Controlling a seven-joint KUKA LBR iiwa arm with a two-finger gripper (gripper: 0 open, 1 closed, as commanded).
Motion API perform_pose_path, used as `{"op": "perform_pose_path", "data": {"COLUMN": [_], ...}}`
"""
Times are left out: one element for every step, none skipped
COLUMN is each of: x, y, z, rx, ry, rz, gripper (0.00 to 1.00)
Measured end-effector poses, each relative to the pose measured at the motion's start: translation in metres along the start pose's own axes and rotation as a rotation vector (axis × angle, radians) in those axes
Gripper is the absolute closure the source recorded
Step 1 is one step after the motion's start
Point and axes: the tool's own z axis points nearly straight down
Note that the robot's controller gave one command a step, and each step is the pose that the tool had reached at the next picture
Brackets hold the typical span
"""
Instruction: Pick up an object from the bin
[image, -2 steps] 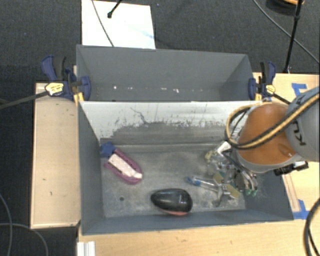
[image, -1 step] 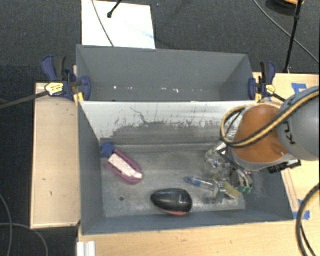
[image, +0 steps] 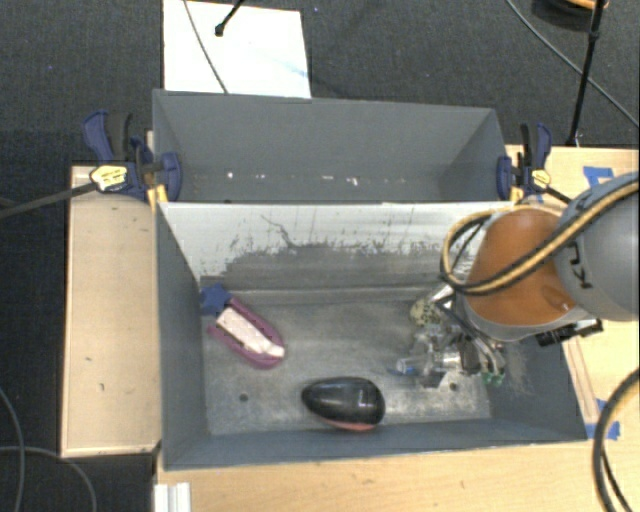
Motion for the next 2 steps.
{"op": "perform_pose_path", "data": {"x": [0.01,0.026], "y": [0.037,-0.009], "z": [-0.135,-0.067], "rx": [-0.001,0.001], "ry": [-0.01,0.004], "rz": [-0.003,-0.137], "gripper": [1.0,1.0]}}
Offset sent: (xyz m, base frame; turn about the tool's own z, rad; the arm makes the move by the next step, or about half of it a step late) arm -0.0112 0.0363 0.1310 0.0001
